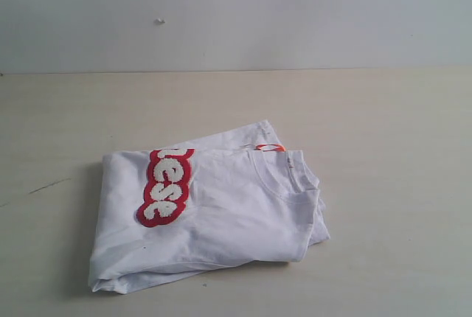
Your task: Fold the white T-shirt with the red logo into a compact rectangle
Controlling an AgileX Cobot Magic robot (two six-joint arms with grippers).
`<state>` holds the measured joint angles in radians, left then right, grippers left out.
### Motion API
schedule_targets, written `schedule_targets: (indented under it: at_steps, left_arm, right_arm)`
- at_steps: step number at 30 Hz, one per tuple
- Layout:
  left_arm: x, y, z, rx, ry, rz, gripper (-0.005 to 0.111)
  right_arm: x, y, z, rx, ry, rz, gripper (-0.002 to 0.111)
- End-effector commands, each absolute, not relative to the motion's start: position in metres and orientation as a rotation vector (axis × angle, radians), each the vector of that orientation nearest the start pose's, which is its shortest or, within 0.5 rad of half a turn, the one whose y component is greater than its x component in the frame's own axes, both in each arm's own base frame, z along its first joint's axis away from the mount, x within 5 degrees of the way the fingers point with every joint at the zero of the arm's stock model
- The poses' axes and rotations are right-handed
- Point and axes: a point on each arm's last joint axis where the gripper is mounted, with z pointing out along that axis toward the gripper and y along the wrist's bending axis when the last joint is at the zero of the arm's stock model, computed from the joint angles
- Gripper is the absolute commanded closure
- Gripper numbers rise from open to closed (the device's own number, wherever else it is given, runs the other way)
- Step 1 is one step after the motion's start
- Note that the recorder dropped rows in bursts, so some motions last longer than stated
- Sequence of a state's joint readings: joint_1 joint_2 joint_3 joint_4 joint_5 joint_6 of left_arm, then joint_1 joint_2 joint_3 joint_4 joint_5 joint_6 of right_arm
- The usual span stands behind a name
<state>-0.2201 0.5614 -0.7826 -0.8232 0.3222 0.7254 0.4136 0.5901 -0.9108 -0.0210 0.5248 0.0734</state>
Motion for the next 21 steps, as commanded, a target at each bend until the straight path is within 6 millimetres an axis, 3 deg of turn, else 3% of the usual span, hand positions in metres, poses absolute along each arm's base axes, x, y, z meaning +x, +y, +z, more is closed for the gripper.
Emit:
schedule_targets:
  at_steps: [1, 7, 12, 16, 21]
  left_arm:
    - [0.104, -0.038, 0.388, 0.222, 1.494, -0.376, 0.107]
    - [0.120, -0.045, 0.356, 0.180, 1.636, -0.469, 0.107]
    - [0.132, -0.058, 0.330, 0.278, 1.747, -0.496, 0.107]
    - [0.132, -0.065, 0.329, 0.315, 1.747, -0.525, 0.107]
    - [0.116, -0.058, 0.342, 0.306, 1.626, -0.490, 0.107]
  right_arm:
    - [0.088, 0.038, 0.422, -0.278, 1.587, 0.355, 0.108]
    - [0.092, 0.039, 0.420, -0.283, 1.609, 0.351, 0.108]
    - [0.093, 0.039, 0.419, -0.289, 1.625, 0.343, 0.108]
    - [0.088, 0.037, 0.418, -0.326, 1.608, 0.306, 0.108]
    - [0.061, 0.026, 0.419, -0.291, 1.423, 0.341, 0.108]
